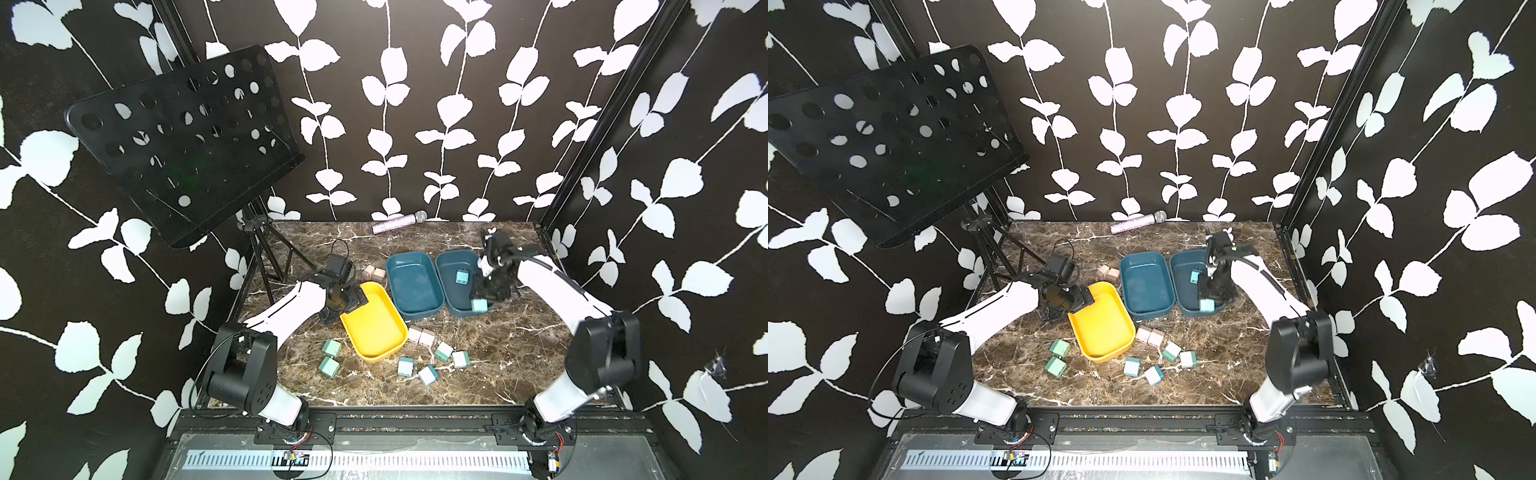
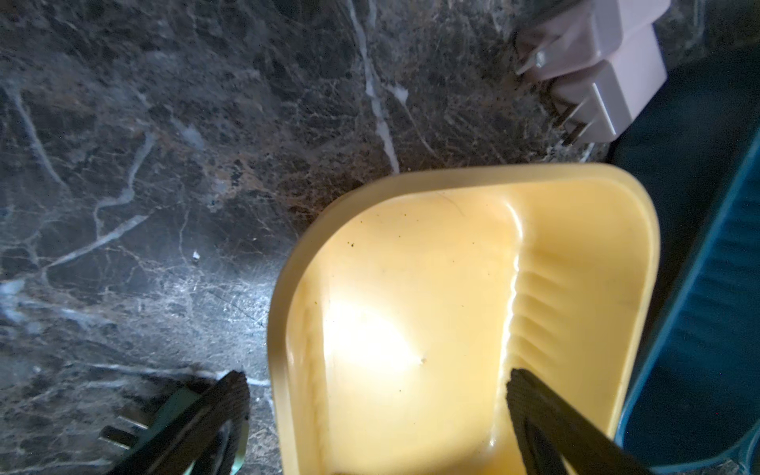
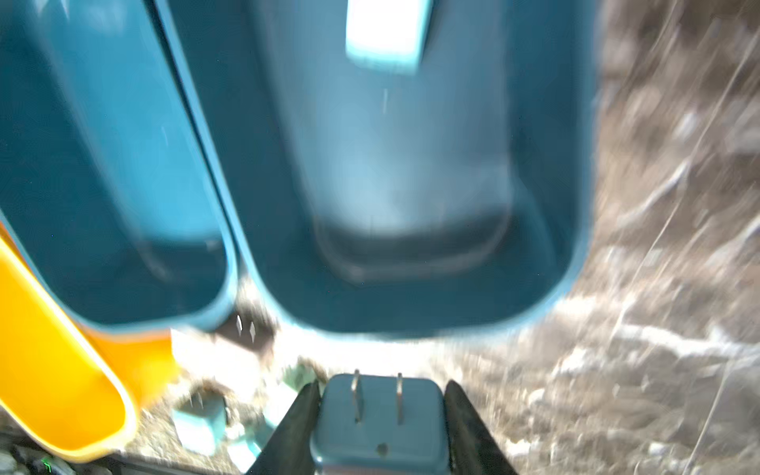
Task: Place the plugs by color into the storage box
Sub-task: Place the plug in the storage box.
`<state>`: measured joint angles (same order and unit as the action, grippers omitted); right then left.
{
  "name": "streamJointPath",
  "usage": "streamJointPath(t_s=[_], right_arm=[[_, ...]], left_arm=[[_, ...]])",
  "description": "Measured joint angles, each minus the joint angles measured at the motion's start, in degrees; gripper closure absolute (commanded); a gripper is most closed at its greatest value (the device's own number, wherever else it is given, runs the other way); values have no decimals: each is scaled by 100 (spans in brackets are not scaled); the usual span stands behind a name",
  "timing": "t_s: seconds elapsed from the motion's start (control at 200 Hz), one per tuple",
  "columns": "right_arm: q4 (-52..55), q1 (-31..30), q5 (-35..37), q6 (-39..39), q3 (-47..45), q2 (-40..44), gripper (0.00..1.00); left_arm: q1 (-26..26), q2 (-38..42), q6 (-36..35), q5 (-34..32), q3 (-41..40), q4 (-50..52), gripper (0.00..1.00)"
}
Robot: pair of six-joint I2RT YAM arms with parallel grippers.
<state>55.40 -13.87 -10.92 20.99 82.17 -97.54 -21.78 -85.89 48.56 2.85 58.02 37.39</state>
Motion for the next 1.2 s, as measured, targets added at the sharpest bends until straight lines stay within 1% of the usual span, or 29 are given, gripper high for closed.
streamJointPath(t_s=[0.07,0.215,0.33,0.435,0.7,0.92,1.055,1.135,1.2], right_arm=[[-37,109,9,-48,476,-511,64],[-85,205,48,-133,1113,-1434,64],[-120,240,74,-219,1287,-1965,64],[-129,269,111,-260,1292,-2227,64],[-356,354,153,-326,1259,-2404,59],[-503,354,149,-354,1143,-2424,47],[-494,352,151,-363,1139,-2398,38],[-481,352,157,-352,1093,-2253,35],[-433,321,181,-317,975,-1943,32]], left_arm=[[0,46,-11,-22,-4,7,1],[0,216,-20,-50,-46,46,1],[0,341,-42,-72,-101,87,1],[0,452,-61,-96,-166,144,1],[0,542,-81,-96,-269,221,1],[0,520,-122,-94,-267,219,1],[0,448,-144,-94,-234,221,1],[0,402,-166,-94,-173,216,1],[0,393,-168,-94,-133,221,1]])
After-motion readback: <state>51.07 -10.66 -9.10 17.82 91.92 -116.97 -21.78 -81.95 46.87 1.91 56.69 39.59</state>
